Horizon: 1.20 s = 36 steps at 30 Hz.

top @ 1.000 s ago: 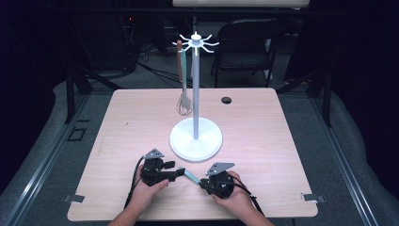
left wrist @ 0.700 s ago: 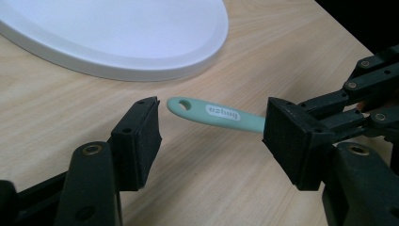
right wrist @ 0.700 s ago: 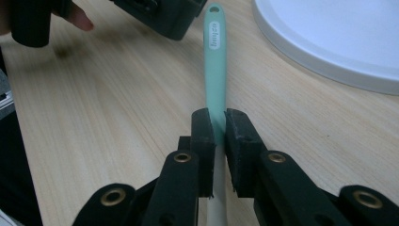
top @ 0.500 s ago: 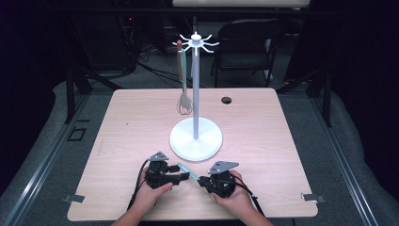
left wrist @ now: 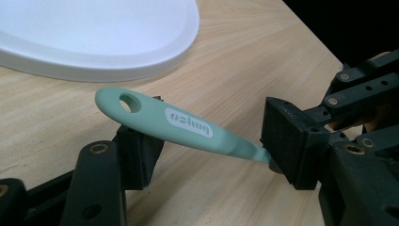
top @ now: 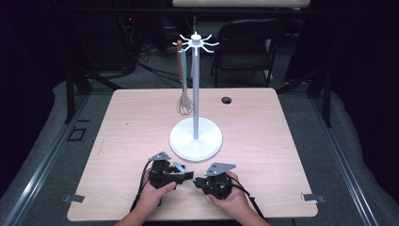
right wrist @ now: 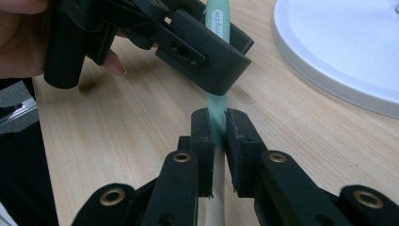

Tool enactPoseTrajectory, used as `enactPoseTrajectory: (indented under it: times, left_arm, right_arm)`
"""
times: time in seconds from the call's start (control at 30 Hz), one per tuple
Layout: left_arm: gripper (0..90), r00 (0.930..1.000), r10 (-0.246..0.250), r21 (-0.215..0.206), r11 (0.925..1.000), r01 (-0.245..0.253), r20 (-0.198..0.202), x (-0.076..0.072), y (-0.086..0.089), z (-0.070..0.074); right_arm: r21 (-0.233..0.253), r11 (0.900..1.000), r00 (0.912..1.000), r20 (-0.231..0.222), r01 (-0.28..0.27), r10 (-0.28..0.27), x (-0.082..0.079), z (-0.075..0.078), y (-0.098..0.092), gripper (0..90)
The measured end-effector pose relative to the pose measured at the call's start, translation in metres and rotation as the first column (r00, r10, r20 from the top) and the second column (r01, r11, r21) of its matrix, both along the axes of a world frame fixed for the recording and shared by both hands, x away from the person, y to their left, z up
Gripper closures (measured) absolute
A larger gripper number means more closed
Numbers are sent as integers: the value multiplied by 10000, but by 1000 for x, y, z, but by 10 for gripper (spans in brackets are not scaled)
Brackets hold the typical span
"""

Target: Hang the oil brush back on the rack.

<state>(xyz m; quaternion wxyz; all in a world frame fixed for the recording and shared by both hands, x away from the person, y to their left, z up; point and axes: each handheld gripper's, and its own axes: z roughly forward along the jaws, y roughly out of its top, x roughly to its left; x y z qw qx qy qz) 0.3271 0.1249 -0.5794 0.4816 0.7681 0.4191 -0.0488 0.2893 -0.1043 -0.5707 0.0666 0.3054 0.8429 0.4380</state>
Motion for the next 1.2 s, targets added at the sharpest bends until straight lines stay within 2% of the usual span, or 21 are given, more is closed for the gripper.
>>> enactPoseTrajectory:
  times: [0.17, 0.37, 0.47, 0.57, 0.73, 1.03, 1.2]
  left_arm:
    - [469, 9999, 119, 137, 9998, -120, 96, 1, 0, -1]
    - [469, 9999, 128, 130, 9998, -129, 97, 1, 0, -2]
    - [468, 9999, 121, 131, 9998, -122, 101, 1, 0, -2]
    - [469, 9999, 116, 130, 9998, -117, 81, 1, 0, -2]
    - [468, 9999, 106, 117, 9999, -108, 100, 1, 0, -2]
    - [469, 9997, 166, 138, 9998, -168, 167, 1, 2, -1]
    - [467, 9998, 135, 105, 9999, -137, 176, 0, 1, 0]
  right_arm:
    - [55, 10000, 9999, -108, 25, -24, 1, -1, -1, 804]
    - [-141, 9999, 9991, -412, 21, -27, 1, 0, -6, 742]
    - [-457, 9989, 9964, -844, -55, 16, -1, -2, -9, 745]
    - [-894, 9960, 9965, -834, -93, 18, -5, -5, -10, 772]
    - [-1019, 9948, 9926, -1214, -83, -42, -6, -4, -11, 794]
    - [-1092, 9940, 9934, -1146, -36, -90, -6, -3, -8, 827]
    - [-926, 9957, 9947, -1015, 34, -128, -7, -2, -6, 828]
